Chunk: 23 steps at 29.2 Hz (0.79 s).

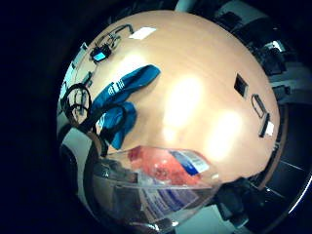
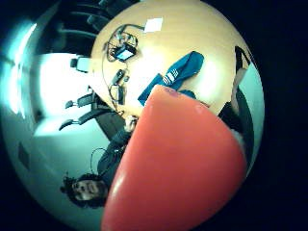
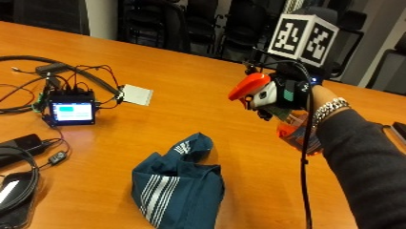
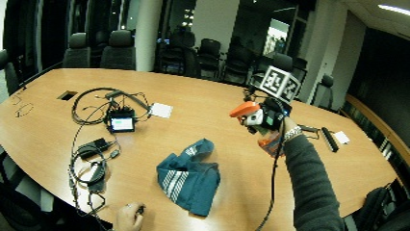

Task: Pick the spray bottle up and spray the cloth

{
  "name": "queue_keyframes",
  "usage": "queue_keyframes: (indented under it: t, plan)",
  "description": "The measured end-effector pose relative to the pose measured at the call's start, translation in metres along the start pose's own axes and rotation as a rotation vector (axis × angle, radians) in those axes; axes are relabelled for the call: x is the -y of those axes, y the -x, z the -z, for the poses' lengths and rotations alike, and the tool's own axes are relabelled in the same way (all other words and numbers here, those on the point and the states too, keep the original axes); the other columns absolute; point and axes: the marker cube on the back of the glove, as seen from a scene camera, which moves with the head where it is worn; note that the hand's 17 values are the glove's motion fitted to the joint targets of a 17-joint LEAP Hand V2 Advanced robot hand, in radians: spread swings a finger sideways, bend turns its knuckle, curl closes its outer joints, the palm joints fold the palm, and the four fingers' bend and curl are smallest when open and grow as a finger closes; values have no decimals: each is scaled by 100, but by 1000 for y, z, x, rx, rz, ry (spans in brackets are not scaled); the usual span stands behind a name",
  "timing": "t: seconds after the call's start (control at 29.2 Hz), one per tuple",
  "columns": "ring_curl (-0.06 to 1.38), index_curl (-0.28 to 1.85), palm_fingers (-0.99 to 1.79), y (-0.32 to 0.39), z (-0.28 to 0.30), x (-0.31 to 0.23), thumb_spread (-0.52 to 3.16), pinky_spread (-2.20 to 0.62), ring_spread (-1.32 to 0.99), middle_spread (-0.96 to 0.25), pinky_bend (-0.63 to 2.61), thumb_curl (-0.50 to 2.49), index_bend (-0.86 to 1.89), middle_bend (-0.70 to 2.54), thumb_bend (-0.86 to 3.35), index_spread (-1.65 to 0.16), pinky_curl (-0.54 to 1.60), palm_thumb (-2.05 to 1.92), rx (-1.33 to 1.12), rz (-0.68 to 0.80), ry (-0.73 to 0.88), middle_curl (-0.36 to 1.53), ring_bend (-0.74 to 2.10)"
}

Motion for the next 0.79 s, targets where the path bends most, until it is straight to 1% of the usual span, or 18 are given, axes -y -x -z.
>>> queue_keyframes:
  t: [0.14, 0.24, 0.34, 0.55, 0.79]
  plan:
    - [47, 56, 137, 23, 14, 14, 33, -32, -22, -24, 42, 74, 20, 55, -3, -32, 38, 95, -96, -26, 66, 51, 68]
    - [46, 57, 137, 35, 12, 23, 32, -32, -22, -24, 42, 74, 20, 55, -3, -32, 38, 95, -164, -46, 114, 51, 68]
    - [46, 57, 137, 45, -8, 29, 32, -32, -22, -24, 42, 75, 20, 55, -3, -32, 38, 95, -256, -71, 195, 51, 68]
    - [46, 58, 137, 34, -52, 22, 32, -32, -22, -24, 42, 76, 19, 55, -3, -32, 38, 95, -389, -117, 309, 51, 68]
    - [46, 58, 136, 38, -83, 20, 32, -31, -22, -24, 42, 77, 20, 55, -3, -33, 38, 94, -579, -153, 384, 51, 68]
